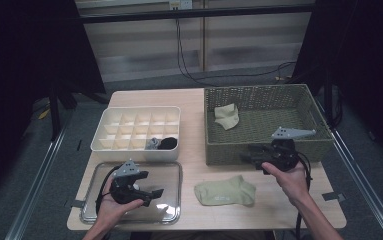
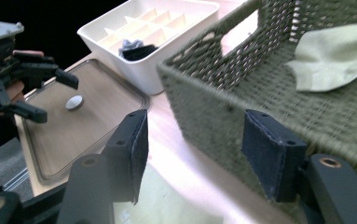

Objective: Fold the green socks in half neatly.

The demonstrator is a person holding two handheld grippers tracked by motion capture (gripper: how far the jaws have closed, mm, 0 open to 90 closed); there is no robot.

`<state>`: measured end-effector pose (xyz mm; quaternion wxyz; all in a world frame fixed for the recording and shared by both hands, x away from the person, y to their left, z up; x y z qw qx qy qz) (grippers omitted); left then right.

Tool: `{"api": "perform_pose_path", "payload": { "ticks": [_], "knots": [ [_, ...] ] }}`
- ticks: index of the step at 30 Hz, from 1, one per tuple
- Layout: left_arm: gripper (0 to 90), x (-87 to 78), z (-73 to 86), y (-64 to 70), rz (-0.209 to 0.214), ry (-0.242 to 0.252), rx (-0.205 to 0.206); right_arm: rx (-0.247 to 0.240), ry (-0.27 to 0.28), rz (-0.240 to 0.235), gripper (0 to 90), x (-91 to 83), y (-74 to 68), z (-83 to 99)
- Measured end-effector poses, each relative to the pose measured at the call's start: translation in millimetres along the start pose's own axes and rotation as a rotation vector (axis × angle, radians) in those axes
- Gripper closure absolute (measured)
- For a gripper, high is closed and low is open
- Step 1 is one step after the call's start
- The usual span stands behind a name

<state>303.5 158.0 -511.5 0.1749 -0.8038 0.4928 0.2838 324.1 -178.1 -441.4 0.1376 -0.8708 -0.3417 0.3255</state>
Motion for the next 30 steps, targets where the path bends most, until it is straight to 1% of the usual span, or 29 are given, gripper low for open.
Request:
{"api": "perform_pose_path", "payload": {
  "ticks": [2, 3, 5, 7, 9, 12, 13, 14, 16, 18, 20, 23, 24, 26, 30],
  "knots": [
    [11.3, -0.3, -0.2, -0.5, -0.004, 0.001, 0.003, -0.003, 0.0, 0.002, 40.5, 1.2, 2.0, -7.5],
    [11.3, -0.3, -0.5, -0.7, -0.006, 0.006, -0.002, -0.004, 0.002, 0.008, 39.5, 2.2, 3.5, -11.6],
    [11.4, -0.8, 0.1, -2.0, -0.011, 0.002, -0.005, -0.002, 0.005, 0.021, 37.1, 5.2, 7.6, -20.2],
    [11.4, -0.3, 0.8, -3.2, -0.01, 0.0, -0.007, -0.002, 0.007, 0.023, 36.3, 7.9, 11.6, -29.0],
    [11.5, 0.1, 0.7, -4.4, -0.011, 0.002, -0.013, 0.0, 0.011, 0.04, 33.8, 12.0, 17.3, -37.5],
    [11.5, 0.2, 0.9, -5.8, -0.009, -0.006, -0.014, -0.005, 0.0, 0.044, 33.9, 19.2, 24.0, -48.5],
    [11.4, 0.7, 0.2, -6.0, -0.007, -0.001, -0.017, -0.008, 0.0, 0.049, 34.5, 21.8, 26.4, -52.2],
    [11.5, 1.1, -0.2, -6.3, -0.006, 0.003, -0.018, -0.01, -0.005, 0.045, 35.3, 24.2, 28.5, -55.6],
    [11.4, 1.3, 0.1, -7.4, -0.007, -0.002, -0.017, -0.01, -0.002, 0.052, 35.4, 28.0, 32.3, -63.2],
    [11.4, 2.0, 0.7, -8.8, -0.011, -0.004, -0.021, -0.008, -0.01, 0.044, 35.4, 31.5, 35.0, -69.9],
    [11.4, 1.8, 1.1, -10.2, -0.009, -0.004, -0.024, -0.013, -0.012, 0.055, 34.9, 35.1, 39.2, -77.7],
    [11.4, 0.4, 1.6, -11.1, -0.014, -0.003, -0.026, -0.009, -0.018, 0.07, 34.2, 39.8, 43.0, -85.1],
    [11.4, 0.0, 1.3, -10.8, -0.015, 0.002, -0.026, -0.009, -0.024, 0.068, 34.2, 41.9, 43.6, -87.0],
    [11.6, -0.4, 1.2, -10.7, -0.018, 0.001, -0.019, -0.017, -0.033, 0.086, 34.6, 47.2, 45.9, -90.2],
    [11.8, 0.2, 0.5, -8.6, -0.015, 0.002, -0.017, -0.025, -0.049, 0.102, 35.0, 59.2, 51.4, -96.1]
  ]
}}
Point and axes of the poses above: each handheld gripper's, and its own axes: x roughly forward along the jaws, z roughly out of its underside, y roughly to its right, the point moved 8 cm from there along x, roughly forward along the jaws, and after that the axes turned 13 degrees about x, right-handed, at the moved point
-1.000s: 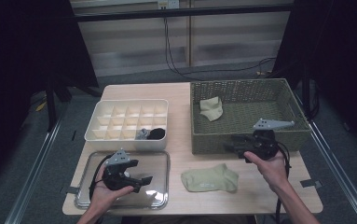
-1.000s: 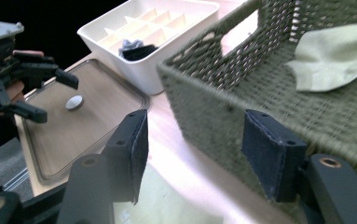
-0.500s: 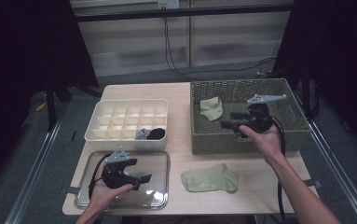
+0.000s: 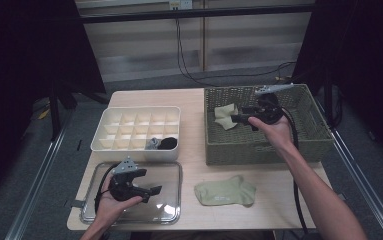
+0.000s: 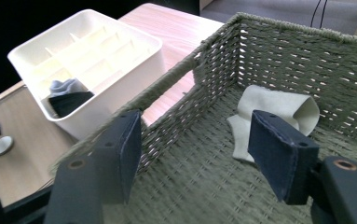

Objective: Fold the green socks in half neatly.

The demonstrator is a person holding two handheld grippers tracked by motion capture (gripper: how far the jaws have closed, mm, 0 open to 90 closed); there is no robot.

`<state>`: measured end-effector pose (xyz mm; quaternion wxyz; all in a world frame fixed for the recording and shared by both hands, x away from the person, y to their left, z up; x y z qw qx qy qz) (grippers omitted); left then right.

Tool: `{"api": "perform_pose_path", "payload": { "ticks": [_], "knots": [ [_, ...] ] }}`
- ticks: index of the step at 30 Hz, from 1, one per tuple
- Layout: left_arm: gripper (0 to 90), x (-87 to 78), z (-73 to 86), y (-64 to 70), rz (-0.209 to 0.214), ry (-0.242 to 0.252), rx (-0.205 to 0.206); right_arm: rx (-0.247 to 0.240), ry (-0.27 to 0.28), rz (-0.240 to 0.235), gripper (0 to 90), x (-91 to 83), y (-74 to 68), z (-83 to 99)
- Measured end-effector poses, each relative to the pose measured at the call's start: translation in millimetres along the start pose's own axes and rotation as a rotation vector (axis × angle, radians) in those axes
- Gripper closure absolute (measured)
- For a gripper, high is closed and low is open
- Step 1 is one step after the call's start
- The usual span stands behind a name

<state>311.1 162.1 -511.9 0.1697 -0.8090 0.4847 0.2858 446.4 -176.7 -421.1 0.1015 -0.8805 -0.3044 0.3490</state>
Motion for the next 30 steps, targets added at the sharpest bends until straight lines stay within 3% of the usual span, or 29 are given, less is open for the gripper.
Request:
{"api": "perform_pose_path", "payload": {
  "ticks": [4, 11, 17, 24, 30],
  "knots": [
    [11.8, -0.5, -0.1, 1.2, 0.001, 0.003, -0.001, -0.005, -0.01, 0.053, 34.5, 11.7, 9.1, -6.9],
    [11.7, 0.4, 0.4, 0.1, 0.003, -0.004, 0.005, 0.003, -0.045, 0.058, 34.9, 28.7, 18.0, -16.2],
    [12.1, 2.4, -0.7, -2.4, 0.001, -0.001, -0.004, 0.015, -0.053, 0.06, 40.8, 44.0, 29.5, -26.2],
    [12.0, 2.2, -0.6, -3.2, 0.006, 0.001, -0.001, 0.035, -0.1, 0.057, 43.4, 66.5, 38.0, -24.2],
    [11.9, 1.7, -0.1, -3.1, 0.008, -0.001, -0.003, 0.036, -0.134, 0.091, 43.2, 84.1, 46.0, -22.7]
  ]
}}
Point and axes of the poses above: each handheld gripper's, and its own axes: x roughly forward along the jaws, z roughly out of its underside, y roughly to its right, the point moved 8 cm from there along x, roughly forward along the jaws, and after that the axes turned 13 degrees about x, right-handed, at the moved point
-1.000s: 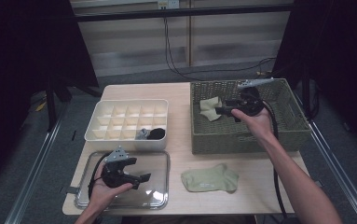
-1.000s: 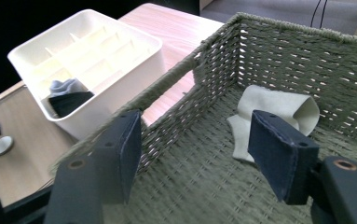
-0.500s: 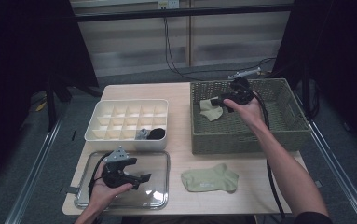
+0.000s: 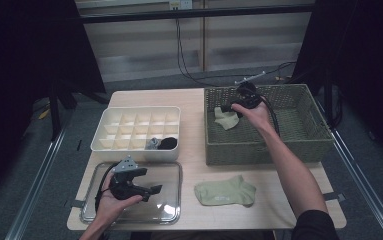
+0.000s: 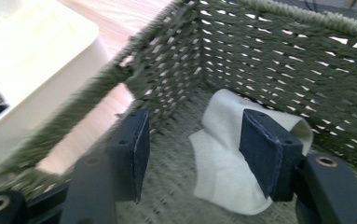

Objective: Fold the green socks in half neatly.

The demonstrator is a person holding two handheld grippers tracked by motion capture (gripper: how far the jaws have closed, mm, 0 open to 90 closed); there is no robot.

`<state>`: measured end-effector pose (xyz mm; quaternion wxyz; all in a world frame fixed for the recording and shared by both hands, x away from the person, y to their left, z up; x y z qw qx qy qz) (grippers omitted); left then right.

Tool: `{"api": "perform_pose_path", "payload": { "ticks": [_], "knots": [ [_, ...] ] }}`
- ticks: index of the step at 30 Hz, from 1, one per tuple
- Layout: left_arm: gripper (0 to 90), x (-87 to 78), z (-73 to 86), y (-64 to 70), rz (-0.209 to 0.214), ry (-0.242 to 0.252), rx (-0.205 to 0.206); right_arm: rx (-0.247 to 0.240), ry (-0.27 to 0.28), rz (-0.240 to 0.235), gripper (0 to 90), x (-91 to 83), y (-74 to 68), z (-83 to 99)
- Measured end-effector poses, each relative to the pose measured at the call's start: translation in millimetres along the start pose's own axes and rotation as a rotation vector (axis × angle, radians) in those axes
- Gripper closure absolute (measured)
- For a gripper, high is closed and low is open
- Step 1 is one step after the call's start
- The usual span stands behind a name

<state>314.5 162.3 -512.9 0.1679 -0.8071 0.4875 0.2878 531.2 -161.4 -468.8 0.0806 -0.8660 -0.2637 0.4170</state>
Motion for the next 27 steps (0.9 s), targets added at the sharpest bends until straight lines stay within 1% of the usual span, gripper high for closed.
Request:
{"api": "perform_pose_path", "payload": {
  "ticks": [2, 3, 4, 7, 11, 12, 13, 14, 15, 17, 18, 19, 21, 24, 26, 27],
  "knots": [
    [11.8, 0.0, -0.6, 1.4, 0.006, 0.006, 0.008, 0.004, 0.0, 0.005, 43.1, 5.5, 0.8, -0.7],
    [11.8, 0.3, -0.5, 1.7, 0.006, 0.004, 0.008, 0.011, 0.002, -0.001, 43.0, 8.5, 0.9, -0.7],
    [11.8, 0.7, -0.5, 2.1, 0.008, 0.003, 0.007, 0.013, -0.001, 0.003, 43.2, 11.6, 1.9, -0.4],
    [11.8, 0.8, -0.2, 2.0, 0.007, 0.0, 0.006, 0.016, -0.029, 0.014, 42.8, 20.6, 5.4, 2.8],
    [11.8, 0.6, 0.0, 1.7, 0.007, -0.001, 0.004, 0.021, -0.067, 0.02, 41.7, 24.4, 9.0, 3.0],
    [11.8, 0.4, 0.1, 1.8, 0.007, -0.002, 0.005, 0.015, -0.07, 0.028, 41.5, 25.3, 10.4, 2.4],
    [11.8, 0.4, 0.0, 1.8, 0.008, 0.0, 0.005, 0.021, -0.075, 0.031, 41.5, 26.5, 11.1, 2.5],
    [11.8, 0.3, 0.1, 1.8, 0.008, -0.002, 0.005, 0.028, -0.09, 0.043, 41.7, 27.2, 12.5, 3.8],
    [11.8, 0.2, 0.3, 1.7, 0.007, -0.002, 0.006, 0.028, -0.095, 0.044, 42.4, 28.9, 13.9, 4.9],
    [11.8, 0.0, 0.2, 1.6, 0.007, 0.0, 0.008, 0.042, -0.121, 0.039, 42.4, 33.0, 16.1, 9.8],
    [11.8, -0.2, 0.3, 1.6, 0.006, 0.0, 0.011, 0.038, -0.146, 0.051, 42.1, 34.8, 16.9, 12.7],
    [11.8, -0.2, 0.3, 1.9, 0.007, 0.0, 0.011, 0.029, -0.159, 0.059, 41.6, 36.1, 16.7, 14.4],
    [11.8, -0.3, 0.3, 2.1, 0.006, 0.0, 0.016, 0.034, -0.169, 0.044, 41.4, 37.5, 13.1, 16.1],
    [11.8, 0.1, 0.2, 2.8, 0.008, -0.001, 0.017, 0.023, -0.215, 0.057, 41.4, 40.8, 13.3, 22.1],
    [11.8, -0.1, 0.2, 3.6, 0.01, -0.002, 0.018, 0.022, -0.229, 0.075, 42.4, 42.1, 14.8, 23.8],
    [11.8, -0.1, 0.2, 3.7, 0.011, -0.002, 0.019, 0.025, -0.231, 0.07, 42.6, 42.4, 14.9, 23.9]
  ]
}}
Point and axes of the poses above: each handheld gripper's, and its own axes: x roughly forward along the jaws, z roughly out of its underside, y roughly to its right, the point moved 8 cm from there along x, roughly forward along the jaws, and after that the axes turned 13 degrees about x, right-handed, at the moved point
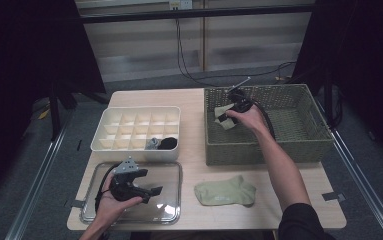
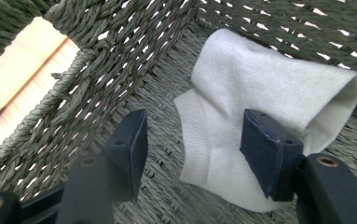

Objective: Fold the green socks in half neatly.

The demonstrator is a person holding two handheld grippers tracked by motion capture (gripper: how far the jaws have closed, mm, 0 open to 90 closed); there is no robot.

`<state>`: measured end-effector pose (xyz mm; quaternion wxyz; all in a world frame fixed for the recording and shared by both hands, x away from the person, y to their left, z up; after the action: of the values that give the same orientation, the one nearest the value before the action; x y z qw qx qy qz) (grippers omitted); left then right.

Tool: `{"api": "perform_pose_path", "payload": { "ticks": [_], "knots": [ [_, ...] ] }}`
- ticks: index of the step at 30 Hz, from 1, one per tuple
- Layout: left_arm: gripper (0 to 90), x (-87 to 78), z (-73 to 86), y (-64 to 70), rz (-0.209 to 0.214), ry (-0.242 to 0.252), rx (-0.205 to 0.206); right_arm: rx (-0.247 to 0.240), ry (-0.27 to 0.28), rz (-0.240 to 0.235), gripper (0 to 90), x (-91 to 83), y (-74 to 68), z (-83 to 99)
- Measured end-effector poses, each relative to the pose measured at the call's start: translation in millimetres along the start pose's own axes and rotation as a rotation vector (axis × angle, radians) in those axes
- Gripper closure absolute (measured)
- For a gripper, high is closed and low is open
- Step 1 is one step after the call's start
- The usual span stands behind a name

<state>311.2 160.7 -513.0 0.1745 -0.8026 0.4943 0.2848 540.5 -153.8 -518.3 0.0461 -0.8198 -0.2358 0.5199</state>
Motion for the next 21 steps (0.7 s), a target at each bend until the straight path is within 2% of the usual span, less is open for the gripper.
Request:
{"api": "perform_pose_path", "payload": {
  "ticks": [5, 9, 18, 21],
  "knots": [
    [11.8, -0.3, 0.8, -1.3, -0.003, -0.001, -0.003, 0.012, -0.044, 0.018, 43.1, 4.7, 4.0, 4.3],
    [11.8, -0.5, 1.2, -1.5, -0.004, -0.001, -0.005, 0.009, -0.056, 0.029, 45.3, 7.0, 5.9, 5.4],
    [11.7, -0.3, 1.8, -1.8, -0.001, -0.004, -0.002, -0.012, -0.093, 0.055, 50.6, 13.9, 8.1, 9.2],
    [11.7, 0.2, 2.1, -2.1, 0.0, -0.006, -0.002, -0.033, -0.103, 0.082, 53.3, 17.3, 9.7, 10.4]
  ]
}}
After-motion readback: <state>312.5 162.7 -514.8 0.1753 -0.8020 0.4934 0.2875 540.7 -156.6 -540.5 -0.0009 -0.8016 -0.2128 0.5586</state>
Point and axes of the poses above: each handheld gripper's, and its own axes: x roughly forward along the jaws, z roughly out of its underside, y roughly to its right, the point moved 8 cm from there along x, roughly forward along the jaws, and after that the axes turned 13 degrees about x, right-handed, at the moved point
